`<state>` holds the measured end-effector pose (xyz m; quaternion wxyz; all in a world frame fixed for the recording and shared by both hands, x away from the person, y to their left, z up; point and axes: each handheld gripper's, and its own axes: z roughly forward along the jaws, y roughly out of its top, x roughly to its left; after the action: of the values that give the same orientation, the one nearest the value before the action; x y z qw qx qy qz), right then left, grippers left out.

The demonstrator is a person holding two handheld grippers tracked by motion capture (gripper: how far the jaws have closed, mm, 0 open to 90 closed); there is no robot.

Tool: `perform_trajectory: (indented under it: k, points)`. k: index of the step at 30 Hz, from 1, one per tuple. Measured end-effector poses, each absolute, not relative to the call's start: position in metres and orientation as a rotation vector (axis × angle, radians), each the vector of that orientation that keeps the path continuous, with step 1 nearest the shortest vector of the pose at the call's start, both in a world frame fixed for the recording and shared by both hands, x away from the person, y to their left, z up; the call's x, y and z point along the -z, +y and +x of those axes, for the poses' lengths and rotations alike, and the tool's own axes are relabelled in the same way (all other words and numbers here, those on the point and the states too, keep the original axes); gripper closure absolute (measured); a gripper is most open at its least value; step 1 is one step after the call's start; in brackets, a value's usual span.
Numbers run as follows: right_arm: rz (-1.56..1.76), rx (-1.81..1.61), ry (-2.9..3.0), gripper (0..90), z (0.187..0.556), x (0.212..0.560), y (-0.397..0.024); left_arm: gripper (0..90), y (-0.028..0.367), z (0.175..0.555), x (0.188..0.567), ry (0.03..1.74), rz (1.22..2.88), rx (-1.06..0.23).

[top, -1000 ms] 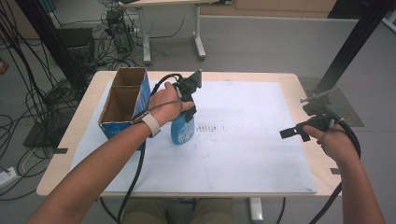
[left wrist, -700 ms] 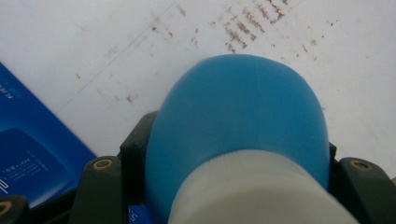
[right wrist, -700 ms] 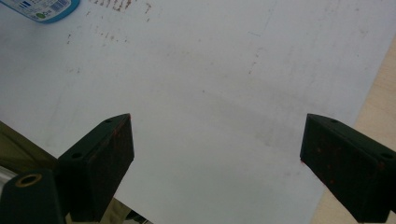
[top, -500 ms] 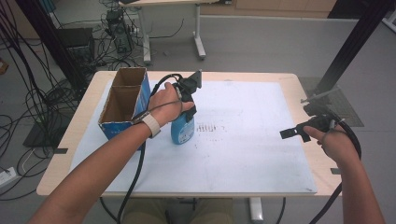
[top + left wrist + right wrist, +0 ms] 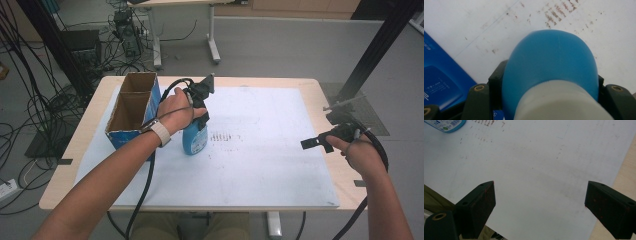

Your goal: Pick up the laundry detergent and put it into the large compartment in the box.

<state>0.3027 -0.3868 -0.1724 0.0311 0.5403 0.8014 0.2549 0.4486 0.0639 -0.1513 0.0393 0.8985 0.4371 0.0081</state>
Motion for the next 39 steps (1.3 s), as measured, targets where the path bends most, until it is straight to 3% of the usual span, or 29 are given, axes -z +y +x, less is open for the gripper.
perform_trajectory:
  k: [21,39]
  points:
    - [1.645,-0.804,2.463,9.8,0.298,0.169,-0.385,38.6,0.077,0.442,0.111,1.406,2.699,-0.001]
    - [1.613,-0.844,2.455,9.8,0.288,0.165,-0.387,38.5,0.065,0.423,0.073,1.467,2.661,-0.042]
